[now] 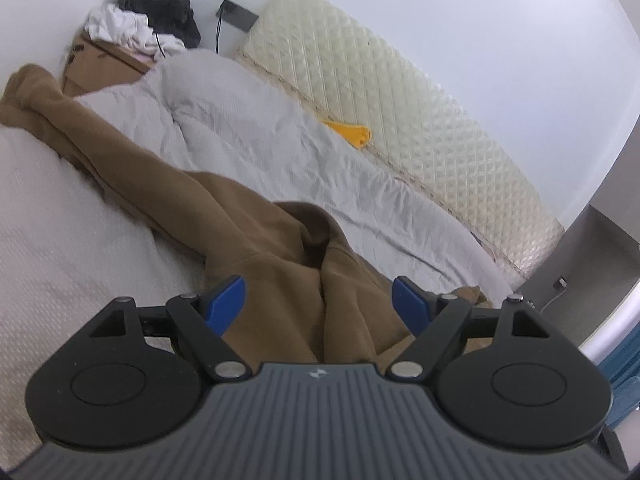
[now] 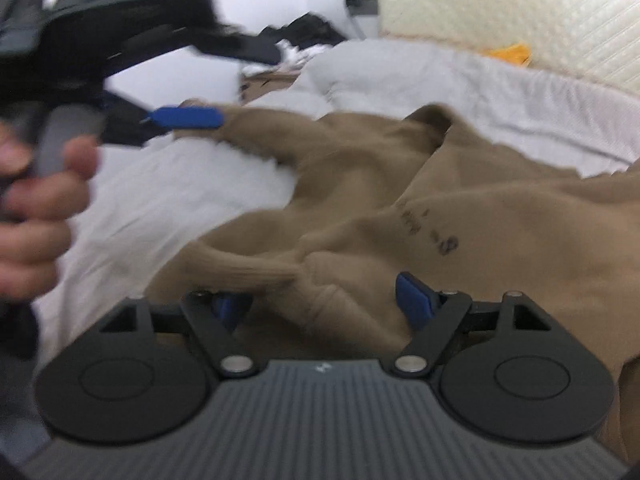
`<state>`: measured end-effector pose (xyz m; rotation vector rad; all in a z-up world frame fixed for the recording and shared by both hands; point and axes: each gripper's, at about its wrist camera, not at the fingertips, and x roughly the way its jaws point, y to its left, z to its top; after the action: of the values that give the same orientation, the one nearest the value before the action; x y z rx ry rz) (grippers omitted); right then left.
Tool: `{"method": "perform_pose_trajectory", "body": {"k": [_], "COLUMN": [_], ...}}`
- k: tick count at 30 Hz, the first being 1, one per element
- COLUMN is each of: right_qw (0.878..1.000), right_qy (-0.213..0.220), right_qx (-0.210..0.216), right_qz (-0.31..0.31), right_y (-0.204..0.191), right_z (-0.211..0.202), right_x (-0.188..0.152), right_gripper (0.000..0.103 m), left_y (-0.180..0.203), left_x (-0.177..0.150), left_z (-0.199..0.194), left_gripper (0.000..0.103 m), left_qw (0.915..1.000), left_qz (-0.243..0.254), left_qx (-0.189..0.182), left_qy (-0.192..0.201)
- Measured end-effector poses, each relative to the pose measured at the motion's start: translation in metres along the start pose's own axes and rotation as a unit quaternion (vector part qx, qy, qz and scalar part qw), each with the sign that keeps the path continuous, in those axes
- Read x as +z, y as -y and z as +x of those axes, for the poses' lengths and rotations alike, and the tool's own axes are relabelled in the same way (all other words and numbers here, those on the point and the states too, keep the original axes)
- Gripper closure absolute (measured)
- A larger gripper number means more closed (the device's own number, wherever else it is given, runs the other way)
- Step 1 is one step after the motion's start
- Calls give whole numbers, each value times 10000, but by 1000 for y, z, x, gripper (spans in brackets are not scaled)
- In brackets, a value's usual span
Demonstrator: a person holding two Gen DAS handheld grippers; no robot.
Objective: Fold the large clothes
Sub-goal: 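Move the left tool over the folded hoodie to the other sleeve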
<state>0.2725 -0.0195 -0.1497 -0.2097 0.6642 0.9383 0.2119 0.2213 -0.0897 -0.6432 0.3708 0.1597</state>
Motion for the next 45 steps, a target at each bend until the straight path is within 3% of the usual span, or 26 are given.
{"method": "perform_pose_trajectory", "body": {"k": [5,9,14,22,27,32,40,45], "right_qw": [9998,9967,9809,9595,9518,9570,9548,9570], "right_qy": [17,397,995,1566,1530,1140,980,948], "right_qx": [181,85,-543,-799,-1098,-1495,-1307,-1200], "right_qz": [-72,701,1583,2200,2423,2211,2485,2465], "right_y": [10,47,92,136,151,155,169,171], "right_z": [-35,-73,-99,-101,-86,-71,-54,-48], "right_x": [-19,-28,-32,-30,-28,-32,-46,-53], "right_gripper": [23,23,23,23,39,59,61,62], "left_y": [10,28,57,77,88,97,107,103], "left_x": [-13,-29,-47,-65,-78,-95,-120,-126], "left_z": [18,32,44,56,71,95,129,144], "left_gripper": [19,19,19,20,25,34,35,34], "left_qw": [9992,9970,9917,9836,9781,9679,9497,9500], "left_qz": [297,623,1151,1655,1895,2215,2707,2551], "left_qx": [191,195,73,-39,-124,-79,323,517], "left_qy": [-194,-424,-562,-721,-855,-1189,-1541,-1723]}}
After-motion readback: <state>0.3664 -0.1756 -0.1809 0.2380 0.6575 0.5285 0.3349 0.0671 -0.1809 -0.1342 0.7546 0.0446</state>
